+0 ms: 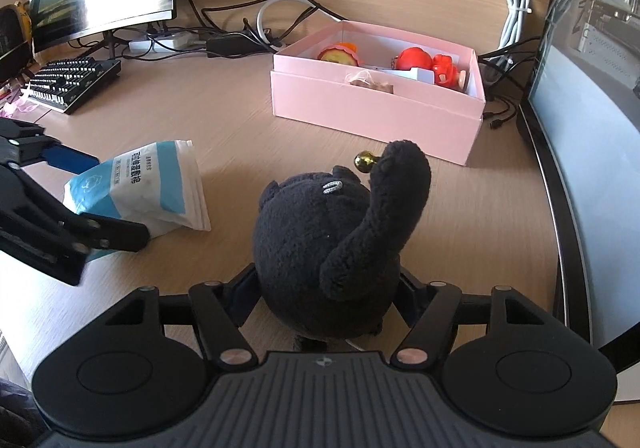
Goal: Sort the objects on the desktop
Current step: 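Grasp the blue wet-wipes pack with the left gripper while the right holds the plush cat, then carry the wipes pack and plush cat over the pink box and open both grippers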
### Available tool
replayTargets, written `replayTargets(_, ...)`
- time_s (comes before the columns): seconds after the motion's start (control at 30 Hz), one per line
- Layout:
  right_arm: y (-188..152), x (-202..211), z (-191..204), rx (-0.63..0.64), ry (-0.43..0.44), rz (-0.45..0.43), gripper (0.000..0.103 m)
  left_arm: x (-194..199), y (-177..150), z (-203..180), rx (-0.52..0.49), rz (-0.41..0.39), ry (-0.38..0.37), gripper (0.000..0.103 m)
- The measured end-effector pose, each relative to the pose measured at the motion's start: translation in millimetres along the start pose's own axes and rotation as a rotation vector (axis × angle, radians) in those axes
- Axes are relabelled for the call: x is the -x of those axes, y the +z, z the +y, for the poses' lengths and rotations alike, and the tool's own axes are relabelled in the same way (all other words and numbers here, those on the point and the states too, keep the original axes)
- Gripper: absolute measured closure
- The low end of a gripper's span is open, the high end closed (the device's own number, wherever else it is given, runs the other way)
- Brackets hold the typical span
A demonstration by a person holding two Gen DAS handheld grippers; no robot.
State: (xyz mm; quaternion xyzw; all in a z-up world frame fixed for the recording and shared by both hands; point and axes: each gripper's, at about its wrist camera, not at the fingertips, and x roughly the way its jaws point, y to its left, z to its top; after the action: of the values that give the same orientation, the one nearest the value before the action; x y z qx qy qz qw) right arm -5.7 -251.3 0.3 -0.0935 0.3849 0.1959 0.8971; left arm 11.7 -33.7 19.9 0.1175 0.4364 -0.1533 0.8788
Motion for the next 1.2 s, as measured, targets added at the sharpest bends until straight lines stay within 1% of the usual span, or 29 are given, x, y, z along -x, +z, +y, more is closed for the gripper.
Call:
replayTargets(0.03,-0.1,0.3,0.1,0.002,0.000,0.001,0.034,-1.4,0.3,-1.5,-0.008,0.007,0.000,0.025)
replayTargets(0.07,-0.4,0.9,0.6,0.006,0.000,0.003,0.034,-1.3,0.8,-2.5,-0.007,0.005,-0.009,0.031)
replayTargets(0.1,-0.1,1.2,1.5,0.011,0.000,0.006,0.033,-0.6,1.2,-3.1,-0.004,0.002,-0.012,0.035)
replayTargets(0.13,0.3,1.2,1.8,0.015,-0.001,0.006,0.027,0.3,1.7,-4.3,-0.007,0.000,-0.010,0.038)
replayTargets(0.17,0.8,1.7,2.2,0.016,-0.008,-0.001,0.023,1.5,1.6,-5.7,-0.013,-0.003,-0.010,0.042)
replayTargets(0.2,1.3,2.7,2.1,0.015,-0.018,-0.014,0.019,3.4,1.1,-7.1,-0.018,-0.004,-0.012,0.044)
replayTargets(0.33,7.3,3.2,-2.6,-0.005,-0.018,-0.029,0.020,15.1,-4.4,-14.3,-0.067,-0.003,-0.037,0.044)
replayTargets(0.37,8.2,3.1,-3.3,-0.004,-0.014,-0.025,0.022,18.9,-5.2,-15.2,-0.077,-0.004,-0.041,0.044)
replayTargets(0.4,9.9,3.4,-3.8,0.001,-0.003,-0.018,0.033,21.8,-4.5,-16.6,-0.079,-0.007,-0.043,0.044)
replayTargets(0.43,11.9,4.2,-5.2,-0.001,0.012,-0.007,0.037,26.5,-1.8,-14.9,-0.079,-0.016,-0.046,0.044)
replayTargets(0.47,15.0,5.9,-7.0,-0.011,0.019,0.002,0.038,29.8,1.8,-14.4,-0.077,-0.028,-0.046,0.044)
replayTargets(0.53,24.8,18.6,-12.3,-0.034,0.030,-0.026,0.039,38.8,16.1,-9.2,-0.069,-0.071,-0.036,0.044)
replayTargets(0.63,50.9,57.3,-19.7,-0.056,0.024,-0.151,0.039,52.0,46.1,1.0,-0.045,-0.163,-0.024,0.044)
replayTargets(0.77,88.7,113.3,-28.6,-0.086,0.004,-0.364,0.039,60.6,87.8,10.3,-0.051,-0.279,-0.003,0.044)
replayTargets(0.8,97.8,125.3,-29.9,-0.089,-0.013,-0.417,0.039,60.5,98.4,11.3,-0.066,-0.304,0.001,0.044)
replayTargets(0.87,108.2,139.6,-30.1,-0.085,-0.050,-0.485,0.038,57.2,120.5,10.0,-0.126,-0.345,0.007,0.044)
replayTargets(0.9,112.3,144.8,-29.6,-0.082,-0.073,-0.512,0.038,53.3,130.1,9.6,-0.157,-0.364,0.005,0.044)
replayTargets(0.97,117.0,147.5,-29.5,-0.089,-0.103,-0.539,0.038,39.8,151.5,9.3,-0.211,-0.382,-0.012,0.044)
replayTargets(1.07,121.4,141.3,-30.7,-0.107,-0.133,-0.528,0.038,13.6,181.5,4.5,-0.289,-0.398,-0.049,0.044)
replayTargets(1.13,124.3,133.4,-32.4,-0.113,-0.164,-0.513,0.038,-4.9,195.2,-1.7,-0.359,-0.415,-0.084,0.042)
replayTargets(1.17,126.6,129.0,-32.7,-0.116,-0.175,-0.506,0.038,-14.5,198.6,-5.2,-0.396,-0.416,-0.106,0.040)
replayTargets(1.2,128.9,125.9,-33.7,-0.120,-0.187,-0.498,0.038,-24.6,201.1,-8.7,-0.433,-0.406,-0.118,0.032)
